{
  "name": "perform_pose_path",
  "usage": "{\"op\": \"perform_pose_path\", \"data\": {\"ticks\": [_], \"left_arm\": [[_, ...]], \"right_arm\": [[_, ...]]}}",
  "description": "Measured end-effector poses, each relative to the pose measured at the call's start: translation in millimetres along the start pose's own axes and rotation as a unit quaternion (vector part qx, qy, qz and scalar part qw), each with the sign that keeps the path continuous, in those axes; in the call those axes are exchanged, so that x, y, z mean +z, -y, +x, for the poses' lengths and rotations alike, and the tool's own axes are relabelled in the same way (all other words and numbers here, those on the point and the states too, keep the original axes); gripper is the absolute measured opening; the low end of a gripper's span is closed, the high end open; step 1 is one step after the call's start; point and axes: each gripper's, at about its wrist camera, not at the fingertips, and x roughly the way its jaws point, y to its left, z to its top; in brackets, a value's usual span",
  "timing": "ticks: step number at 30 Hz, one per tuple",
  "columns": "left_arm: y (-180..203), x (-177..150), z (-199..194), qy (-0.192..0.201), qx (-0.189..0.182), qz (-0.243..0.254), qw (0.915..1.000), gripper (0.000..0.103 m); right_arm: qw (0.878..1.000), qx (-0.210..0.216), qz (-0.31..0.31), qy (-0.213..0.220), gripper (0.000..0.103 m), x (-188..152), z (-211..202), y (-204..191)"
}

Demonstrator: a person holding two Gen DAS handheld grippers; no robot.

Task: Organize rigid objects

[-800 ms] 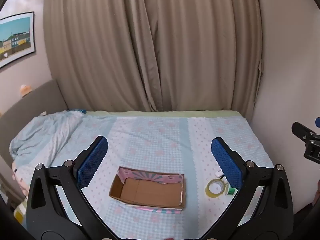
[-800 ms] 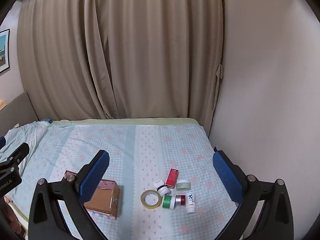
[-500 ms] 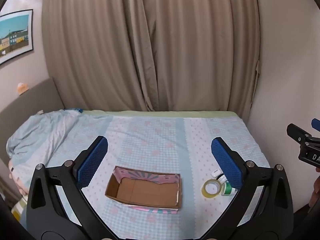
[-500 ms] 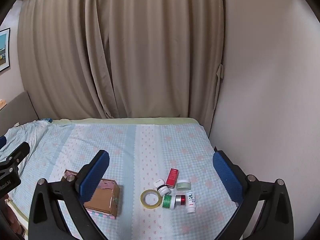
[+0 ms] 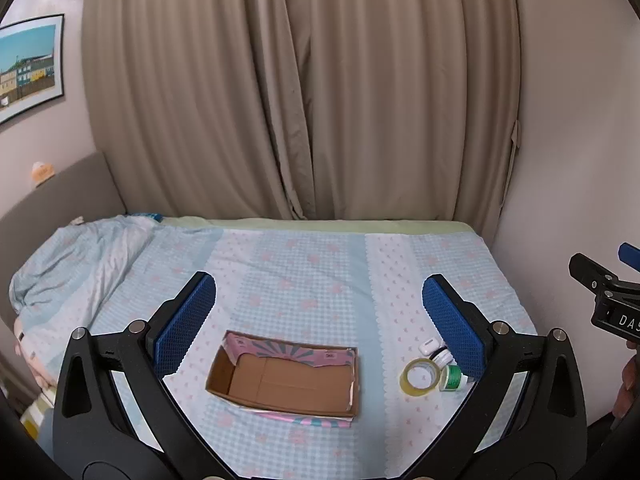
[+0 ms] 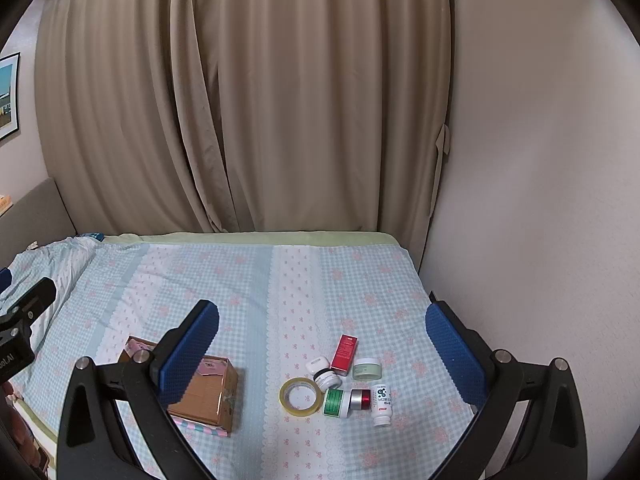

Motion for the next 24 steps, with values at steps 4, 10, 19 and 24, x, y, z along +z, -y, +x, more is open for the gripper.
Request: {"op": "perform_pose_path", "data": {"ticks": [4, 10, 19, 24], "left_arm": [[-0.6, -1.1, -0.3, -0.001, -0.001, 0.000, 1.0000, 0.103], [0.2, -1.7, -0.2, 0.000, -0.001, 0.001, 1.0000, 0.103], [0.6, -1.6, -0.4, 0.001, 0.000, 0.003, 1.0000, 0.103], [2.1, -3.4, -0.3, 0.001, -0.001, 0.003, 1.0000, 0.103]], "right_arm": [[1.000, 0.000, -0.001, 0.000, 0.103, -0.4, 0.3, -0.9], [1.000, 0.000, -0.001, 0.000, 0.103, -1.7, 1.2, -1.3], [1.000, 0.001, 0.000, 0.001, 0.103, -2.7, 0.2, -2.1], [1.000, 0.001, 0.000, 0.001, 0.103, -3.7, 0.0, -2.7]]}}
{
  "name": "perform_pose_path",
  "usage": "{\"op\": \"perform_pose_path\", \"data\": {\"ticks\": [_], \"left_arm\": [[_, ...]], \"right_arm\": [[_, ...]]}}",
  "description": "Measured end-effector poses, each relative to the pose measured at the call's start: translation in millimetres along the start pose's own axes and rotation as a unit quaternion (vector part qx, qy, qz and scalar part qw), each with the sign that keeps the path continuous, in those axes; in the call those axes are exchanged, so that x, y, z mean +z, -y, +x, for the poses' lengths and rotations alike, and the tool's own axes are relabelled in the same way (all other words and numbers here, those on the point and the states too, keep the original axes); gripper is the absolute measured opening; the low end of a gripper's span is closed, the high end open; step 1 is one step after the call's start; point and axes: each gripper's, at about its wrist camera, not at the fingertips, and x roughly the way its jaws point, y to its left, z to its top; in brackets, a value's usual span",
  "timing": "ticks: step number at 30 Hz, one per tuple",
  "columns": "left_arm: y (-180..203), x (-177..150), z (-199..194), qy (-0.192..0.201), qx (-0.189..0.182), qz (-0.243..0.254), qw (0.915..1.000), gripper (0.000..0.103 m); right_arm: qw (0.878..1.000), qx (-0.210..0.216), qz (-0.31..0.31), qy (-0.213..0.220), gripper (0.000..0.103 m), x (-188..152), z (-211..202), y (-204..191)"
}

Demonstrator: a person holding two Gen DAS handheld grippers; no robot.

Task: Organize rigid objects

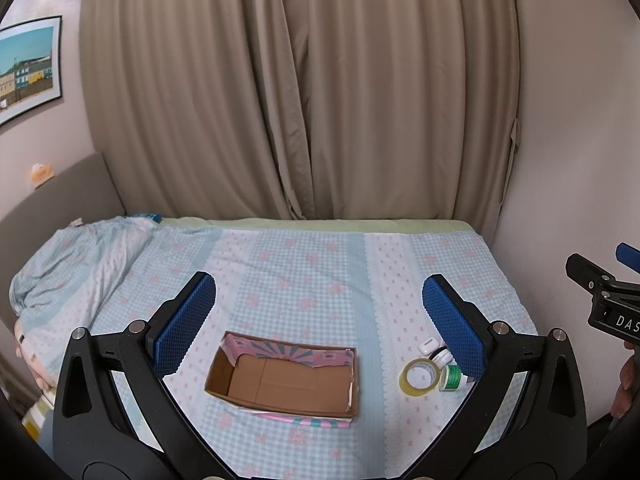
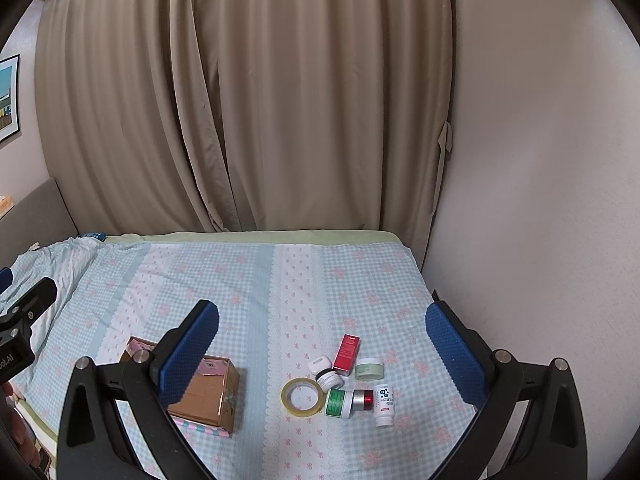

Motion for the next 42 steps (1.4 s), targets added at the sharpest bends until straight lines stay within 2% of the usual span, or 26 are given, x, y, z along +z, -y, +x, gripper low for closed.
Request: {"op": "perform_pose_path", "data": {"ticks": [42], "left_arm": [[7.0, 2.0, 2.1, -0.002, -0.001, 0.001, 1.0000, 0.103]], "right_arm": [[1.000, 0.003, 0.000, -0.008, 0.103, 0.4, -4.1, 1.5]]}}
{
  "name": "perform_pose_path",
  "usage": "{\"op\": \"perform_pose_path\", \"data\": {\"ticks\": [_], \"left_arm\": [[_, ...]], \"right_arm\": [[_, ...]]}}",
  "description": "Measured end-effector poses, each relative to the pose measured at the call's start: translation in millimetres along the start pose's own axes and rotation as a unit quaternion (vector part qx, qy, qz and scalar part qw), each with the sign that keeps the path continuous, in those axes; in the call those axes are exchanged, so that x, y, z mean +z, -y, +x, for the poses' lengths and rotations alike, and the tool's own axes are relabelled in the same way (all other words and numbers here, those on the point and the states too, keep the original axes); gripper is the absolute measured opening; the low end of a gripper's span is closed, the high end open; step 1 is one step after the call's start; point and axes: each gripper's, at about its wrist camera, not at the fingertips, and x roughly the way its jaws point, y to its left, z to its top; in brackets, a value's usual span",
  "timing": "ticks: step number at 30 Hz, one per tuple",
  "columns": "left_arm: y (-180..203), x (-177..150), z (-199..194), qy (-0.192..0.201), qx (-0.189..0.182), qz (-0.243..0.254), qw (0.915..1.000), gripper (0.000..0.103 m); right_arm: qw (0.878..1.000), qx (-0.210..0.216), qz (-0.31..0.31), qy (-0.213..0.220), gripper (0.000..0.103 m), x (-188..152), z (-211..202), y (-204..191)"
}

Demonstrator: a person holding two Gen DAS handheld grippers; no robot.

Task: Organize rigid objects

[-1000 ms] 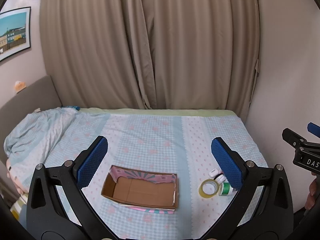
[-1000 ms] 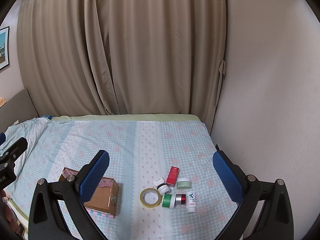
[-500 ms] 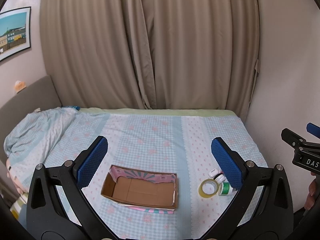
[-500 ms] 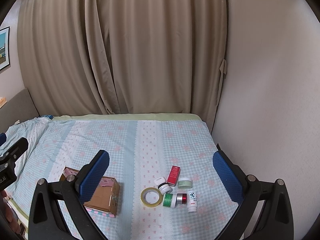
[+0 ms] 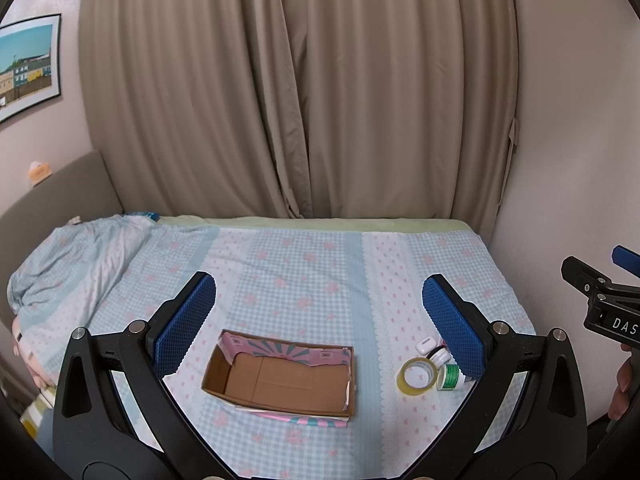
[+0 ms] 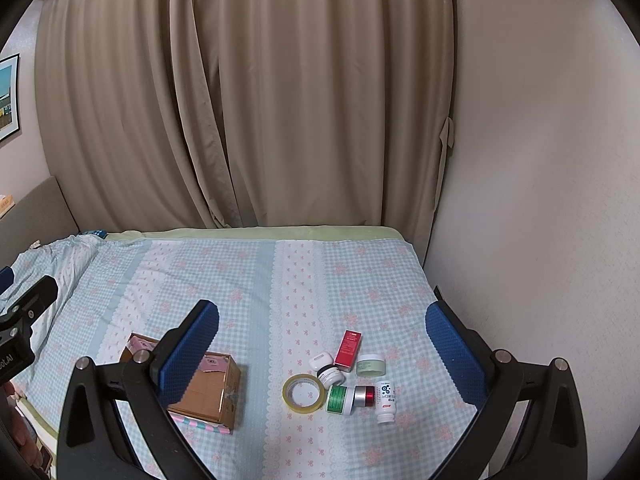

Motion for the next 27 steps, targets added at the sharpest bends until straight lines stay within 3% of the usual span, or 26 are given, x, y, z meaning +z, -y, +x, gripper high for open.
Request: {"op": "perform_pose_path", "data": {"ticks": [27], "left_arm": [[2.2, -1.1, 1.2, -0.004, -0.002, 0.001, 1.0000, 0.103]], "right_arm": [[1.000, 0.002, 0.001, -0.001, 0.103, 1.9, 0.3, -0.1]]}}
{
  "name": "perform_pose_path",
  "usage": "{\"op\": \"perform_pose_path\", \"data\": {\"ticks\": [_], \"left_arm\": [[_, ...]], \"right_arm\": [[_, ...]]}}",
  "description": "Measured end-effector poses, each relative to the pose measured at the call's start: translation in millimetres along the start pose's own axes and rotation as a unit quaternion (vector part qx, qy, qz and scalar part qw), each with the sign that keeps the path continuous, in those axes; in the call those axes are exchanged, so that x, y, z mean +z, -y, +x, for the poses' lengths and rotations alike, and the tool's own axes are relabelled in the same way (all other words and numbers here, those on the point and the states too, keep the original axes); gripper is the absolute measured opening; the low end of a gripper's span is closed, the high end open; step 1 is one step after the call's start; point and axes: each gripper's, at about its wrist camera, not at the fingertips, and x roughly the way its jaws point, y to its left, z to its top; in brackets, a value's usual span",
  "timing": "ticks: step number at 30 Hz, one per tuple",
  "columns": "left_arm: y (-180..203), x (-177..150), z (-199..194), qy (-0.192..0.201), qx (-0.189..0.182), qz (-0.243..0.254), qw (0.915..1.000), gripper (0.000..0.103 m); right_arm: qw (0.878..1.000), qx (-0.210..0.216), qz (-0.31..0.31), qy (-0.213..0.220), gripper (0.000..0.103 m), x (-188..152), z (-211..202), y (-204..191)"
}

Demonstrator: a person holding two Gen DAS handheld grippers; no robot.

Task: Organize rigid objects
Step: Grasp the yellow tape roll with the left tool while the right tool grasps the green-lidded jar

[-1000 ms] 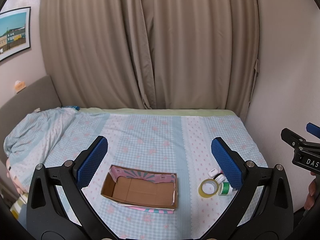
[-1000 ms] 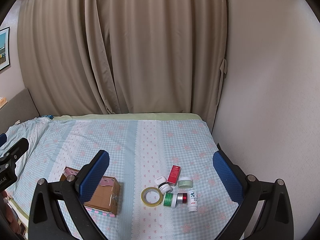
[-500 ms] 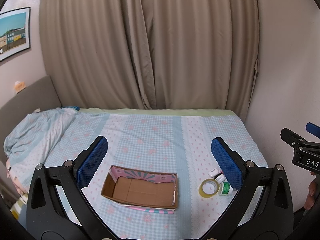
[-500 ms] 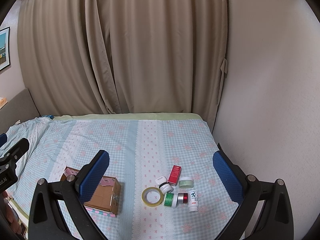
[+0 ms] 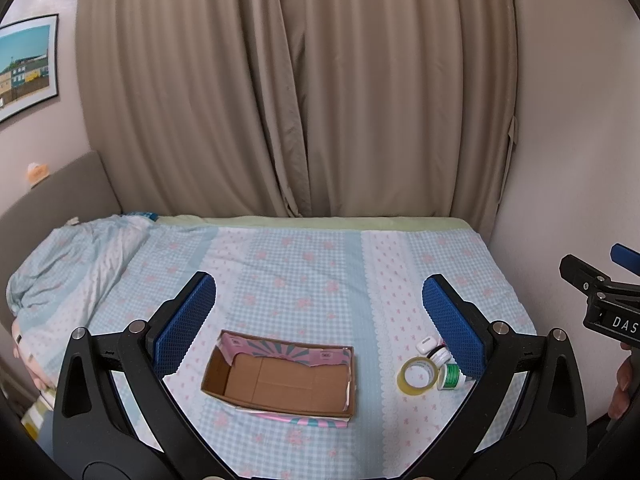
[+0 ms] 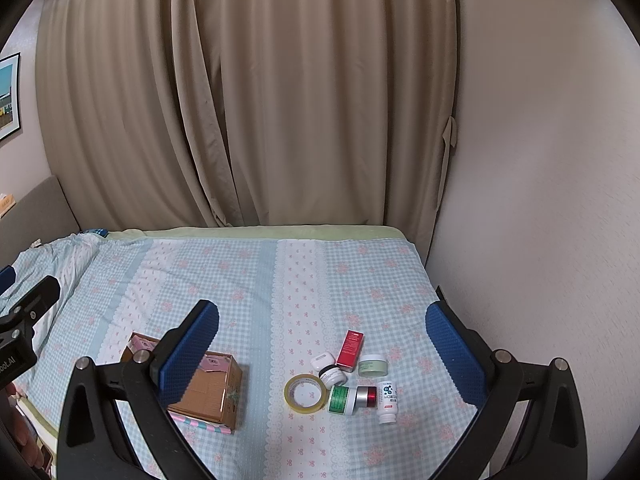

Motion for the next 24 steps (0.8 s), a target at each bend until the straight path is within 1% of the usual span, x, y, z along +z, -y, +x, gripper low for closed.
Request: {"op": "perform_pose_path", "data": {"ticks": [5, 7, 10, 12, 14, 18, 21, 23, 24], "left_arm": [[9, 3, 15, -0.028, -0.017, -0.003, 0.9994, 0.103], [18, -3, 28, -0.041, -0.025, 0.000, 0.9989, 0.103], [35, -22, 54, -0.064, -0.031, 0.006, 0.9974, 0.103], [49, -39, 75, -0.092, -0.037, 0.007, 0.9950, 0.103], [63, -62, 98, -0.125, -0.050, 0.007, 0.9909, 0.103], [92, -107, 142, -0.177, -0.067, 0.018, 0.9818, 0.103], [115, -143, 178, -0.205, -0.084, 0.036, 0.9745, 0.103], [124, -164, 200, -0.218, -0.091, 0.051, 0.9704, 0.103], [132, -181, 216, -0.228, -0.096, 0.063, 0.9667, 0.103]], "right_arm": [[1.000, 0.003, 0.007, -0.018, 0.103, 3, 3, 1], [1.000, 0.001, 0.009, -0.025, 0.103, 4, 9, 7], [0.999, -0.004, 0.012, -0.039, 0.103, 2, 26, 22], [0.998, -0.006, 0.018, -0.058, 0.103, -2, 46, 38], [0.996, -0.006, 0.025, -0.080, 0.103, -10, 72, 55], [0.993, 0.003, 0.036, -0.113, 0.103, -30, 125, 82], [0.988, 0.002, 0.040, -0.146, 0.103, -49, 169, 99], [0.985, 0.002, 0.041, -0.165, 0.103, -59, 191, 107], [0.982, 0.004, 0.042, -0.182, 0.103, -69, 210, 110]]}}
